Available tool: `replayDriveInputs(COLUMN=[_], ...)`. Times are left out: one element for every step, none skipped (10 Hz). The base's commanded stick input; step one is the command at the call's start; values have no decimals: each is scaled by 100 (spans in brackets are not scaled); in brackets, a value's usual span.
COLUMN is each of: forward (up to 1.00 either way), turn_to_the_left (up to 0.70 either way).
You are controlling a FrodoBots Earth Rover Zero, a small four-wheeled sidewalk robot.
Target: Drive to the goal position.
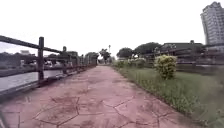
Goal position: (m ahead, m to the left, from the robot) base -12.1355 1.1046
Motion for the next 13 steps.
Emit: replayDriveInputs(forward=[100, 100, 100, 100, 100, 100, 100, 100, 100, 100, 100, 100, 100], turn_to_the_left=[39, 22, 0, 0, 0, 0, 0, 0, 0, 0, 0, 0, 0])
